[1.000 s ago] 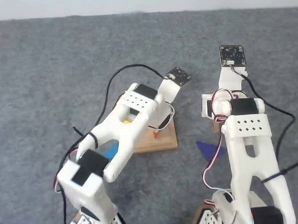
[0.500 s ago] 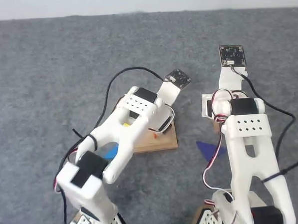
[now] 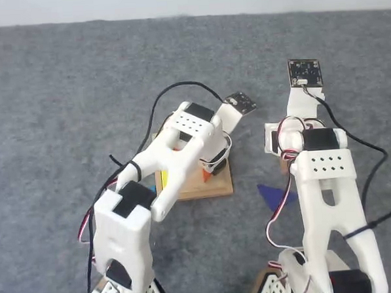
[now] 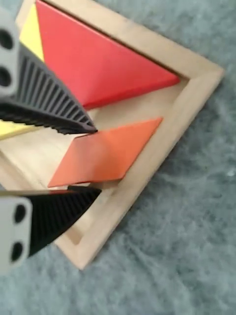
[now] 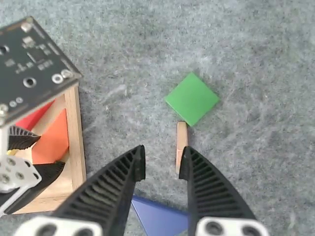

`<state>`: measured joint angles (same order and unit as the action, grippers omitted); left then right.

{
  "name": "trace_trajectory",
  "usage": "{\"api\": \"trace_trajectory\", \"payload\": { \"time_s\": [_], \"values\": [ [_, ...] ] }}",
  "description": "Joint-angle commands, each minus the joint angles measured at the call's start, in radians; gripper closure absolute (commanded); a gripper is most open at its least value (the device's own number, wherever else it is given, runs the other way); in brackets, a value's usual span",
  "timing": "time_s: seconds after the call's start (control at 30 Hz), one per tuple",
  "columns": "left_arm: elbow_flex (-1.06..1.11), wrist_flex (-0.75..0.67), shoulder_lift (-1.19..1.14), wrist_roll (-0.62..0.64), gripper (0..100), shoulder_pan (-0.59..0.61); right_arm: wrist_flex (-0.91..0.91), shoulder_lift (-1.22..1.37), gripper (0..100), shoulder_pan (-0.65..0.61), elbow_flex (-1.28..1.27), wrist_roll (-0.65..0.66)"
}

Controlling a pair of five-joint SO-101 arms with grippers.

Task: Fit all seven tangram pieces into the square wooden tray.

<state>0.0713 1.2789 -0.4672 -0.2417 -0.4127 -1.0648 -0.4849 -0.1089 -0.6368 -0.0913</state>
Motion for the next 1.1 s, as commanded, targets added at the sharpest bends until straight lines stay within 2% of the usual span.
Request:
{"api": "trace_trajectory", "payload": {
  "time_s": [0.0, 0.33, 0.57, 0.7, 0.87, 0.93, 1.07],
  "values": [
    [-0.010, 0.031, -0.006, -0.043, 86, 0.005, 0.019, -0.048, 87.6, 0.012, 0.006, 0.012],
    [0.004, 0.026, 0.072, -0.041, 96, 0.003, 0.019, -0.048, 87.6, 0.012, 0.006, 0.012],
    [0.222, -0.117, 0.287, -0.037, 95, 0.003, 0.019, -0.048, 87.6, 0.012, 0.006, 0.012],
    [0.288, -0.143, 0.377, -0.035, 95, 0.003, 0.019, -0.048, 87.6, 0.012, 0.006, 0.012],
    [0.314, -0.169, 0.385, -0.035, 95, -0.003, 0.019, -0.048, 87.6, 0.012, 0.006, 0.012],
    [0.312, -0.175, 0.385, -0.035, 93, 0.005, 0.019, -0.048, 87.6, 0.012, 0.006, 0.012],
    [0.338, -0.201, 0.384, -0.035, 80, 0.021, 0.019, -0.048, 87.6, 0.012, 0.006, 0.012]
  ]
}}
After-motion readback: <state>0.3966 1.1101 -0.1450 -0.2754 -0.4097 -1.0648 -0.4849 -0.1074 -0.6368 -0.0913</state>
